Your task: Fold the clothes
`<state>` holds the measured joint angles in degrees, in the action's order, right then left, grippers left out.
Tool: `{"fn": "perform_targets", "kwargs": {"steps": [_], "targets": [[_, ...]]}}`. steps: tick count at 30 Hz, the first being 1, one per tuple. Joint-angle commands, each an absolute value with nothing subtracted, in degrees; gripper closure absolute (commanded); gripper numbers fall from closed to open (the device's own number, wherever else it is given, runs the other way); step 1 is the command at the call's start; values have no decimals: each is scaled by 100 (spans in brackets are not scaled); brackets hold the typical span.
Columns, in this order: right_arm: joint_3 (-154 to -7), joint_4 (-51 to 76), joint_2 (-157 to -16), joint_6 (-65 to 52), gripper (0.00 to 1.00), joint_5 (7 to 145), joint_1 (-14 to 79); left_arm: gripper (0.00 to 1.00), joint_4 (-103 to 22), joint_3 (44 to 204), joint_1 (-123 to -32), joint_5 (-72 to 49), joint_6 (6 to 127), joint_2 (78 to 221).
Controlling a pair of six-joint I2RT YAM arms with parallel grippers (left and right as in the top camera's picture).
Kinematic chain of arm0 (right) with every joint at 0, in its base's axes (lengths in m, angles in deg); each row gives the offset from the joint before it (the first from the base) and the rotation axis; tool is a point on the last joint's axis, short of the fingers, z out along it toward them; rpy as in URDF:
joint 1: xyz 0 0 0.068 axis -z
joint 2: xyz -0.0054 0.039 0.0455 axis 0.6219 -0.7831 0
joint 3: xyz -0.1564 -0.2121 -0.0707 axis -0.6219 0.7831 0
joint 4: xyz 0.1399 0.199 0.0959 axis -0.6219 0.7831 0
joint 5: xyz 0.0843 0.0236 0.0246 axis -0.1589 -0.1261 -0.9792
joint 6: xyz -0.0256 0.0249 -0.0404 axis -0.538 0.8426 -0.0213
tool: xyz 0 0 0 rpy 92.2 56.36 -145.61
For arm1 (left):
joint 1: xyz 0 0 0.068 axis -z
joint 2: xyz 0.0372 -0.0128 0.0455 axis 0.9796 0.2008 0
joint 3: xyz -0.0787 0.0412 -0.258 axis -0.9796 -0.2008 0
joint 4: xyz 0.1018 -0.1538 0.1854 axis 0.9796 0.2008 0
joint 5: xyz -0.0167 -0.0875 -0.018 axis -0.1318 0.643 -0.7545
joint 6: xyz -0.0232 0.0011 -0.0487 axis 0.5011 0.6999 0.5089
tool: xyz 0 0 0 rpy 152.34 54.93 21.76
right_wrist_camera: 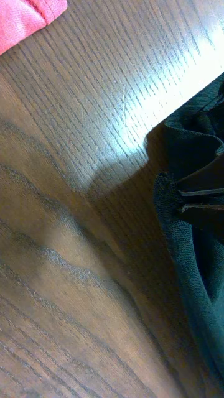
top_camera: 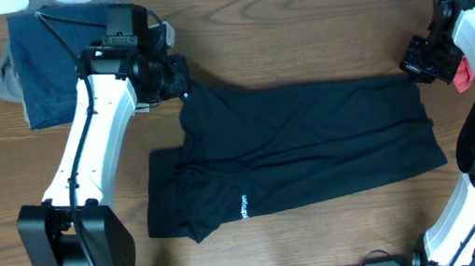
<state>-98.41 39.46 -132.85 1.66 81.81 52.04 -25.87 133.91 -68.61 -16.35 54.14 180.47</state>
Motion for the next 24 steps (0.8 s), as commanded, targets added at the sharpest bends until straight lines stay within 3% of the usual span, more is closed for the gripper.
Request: {"fn": "perform_targets", "kwargs": {"steps": [1,8,17,24], "targets": [[-9924,3976,-13187,242,99,8155,5252,94,-2563,13362,-6894,-982,4765,17789],[-9924,4066,-13187,218,99,8157,5254,94,-2128,13362,-6894,-525,3865,17454],[-9924,4488,-12929,203,99,8087,5326,94,23,13312,-6894,-527,3246,17354],[-9924,5002,-12323,199,99,7940,5306,94,104,13026,-6896,-531,3251,17358]]}}
